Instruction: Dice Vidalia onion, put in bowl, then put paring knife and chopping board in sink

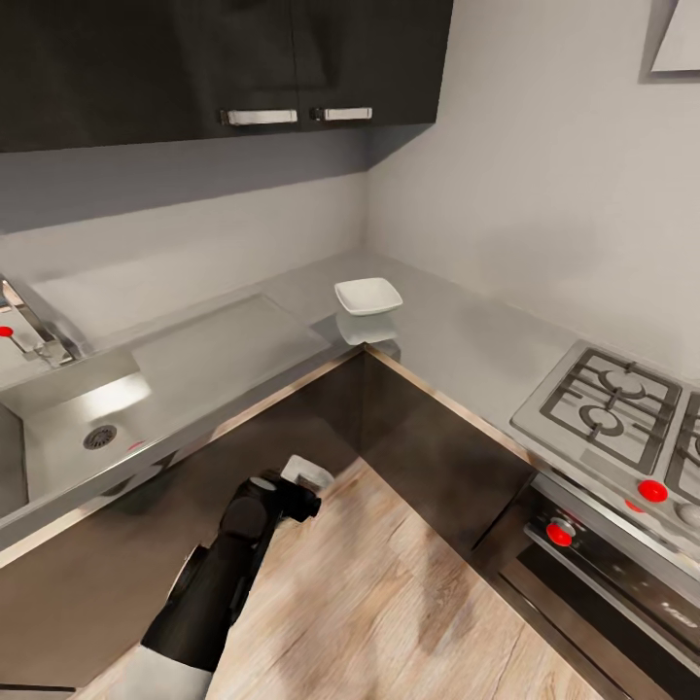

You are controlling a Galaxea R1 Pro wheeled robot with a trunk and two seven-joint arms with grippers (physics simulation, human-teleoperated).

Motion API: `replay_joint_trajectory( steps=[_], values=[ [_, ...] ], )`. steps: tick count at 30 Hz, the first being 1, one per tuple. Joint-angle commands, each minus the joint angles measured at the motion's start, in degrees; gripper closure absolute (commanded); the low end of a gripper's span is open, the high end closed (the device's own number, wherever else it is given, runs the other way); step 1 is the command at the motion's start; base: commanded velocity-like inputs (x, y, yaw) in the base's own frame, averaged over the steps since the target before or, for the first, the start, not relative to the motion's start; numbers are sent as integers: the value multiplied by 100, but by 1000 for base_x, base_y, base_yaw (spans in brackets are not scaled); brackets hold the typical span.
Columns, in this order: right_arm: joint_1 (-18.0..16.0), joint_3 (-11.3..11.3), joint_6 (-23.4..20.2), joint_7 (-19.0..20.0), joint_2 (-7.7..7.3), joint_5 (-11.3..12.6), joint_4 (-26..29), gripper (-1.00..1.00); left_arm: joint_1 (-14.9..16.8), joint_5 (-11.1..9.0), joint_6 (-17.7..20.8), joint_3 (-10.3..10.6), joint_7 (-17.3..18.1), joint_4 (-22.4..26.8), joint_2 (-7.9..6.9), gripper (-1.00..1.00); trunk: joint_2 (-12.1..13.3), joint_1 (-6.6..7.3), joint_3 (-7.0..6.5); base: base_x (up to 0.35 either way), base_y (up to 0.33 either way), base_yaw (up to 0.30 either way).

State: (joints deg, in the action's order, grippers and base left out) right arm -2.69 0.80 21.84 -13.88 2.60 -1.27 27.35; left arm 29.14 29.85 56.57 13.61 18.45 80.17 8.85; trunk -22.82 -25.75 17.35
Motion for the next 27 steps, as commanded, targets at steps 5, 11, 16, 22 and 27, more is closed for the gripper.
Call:
replay_joint_trajectory(
  steps=[5,11,16,22,27],
  values=[
    [-3,11,13,-16,3,-13,-29,-100,12,59,140,81,93,616,2,-100,-10,-3,10,0,0,0],
    [-3,16,21,-18,3,-14,-122,-100,66,32,157,95,685,863,3,-100,-10,-3,10,0,0,0],
    [-3,17,22,-15,2,-15,-139,-100,300,30,157,96,808,884,3,-100,-10,-3,10,0,0,0],
    [-3,17,22,-12,3,-14,-149,-100,881,5,161,89,823,886,3,-100,-10,-3,10,0,0,0],
    [-3,22,22,-14,-3,-13,-151,-100,1512,-11,162,89,811,874,3,-100,-10,-3,10,0,0,0]
  ],
)
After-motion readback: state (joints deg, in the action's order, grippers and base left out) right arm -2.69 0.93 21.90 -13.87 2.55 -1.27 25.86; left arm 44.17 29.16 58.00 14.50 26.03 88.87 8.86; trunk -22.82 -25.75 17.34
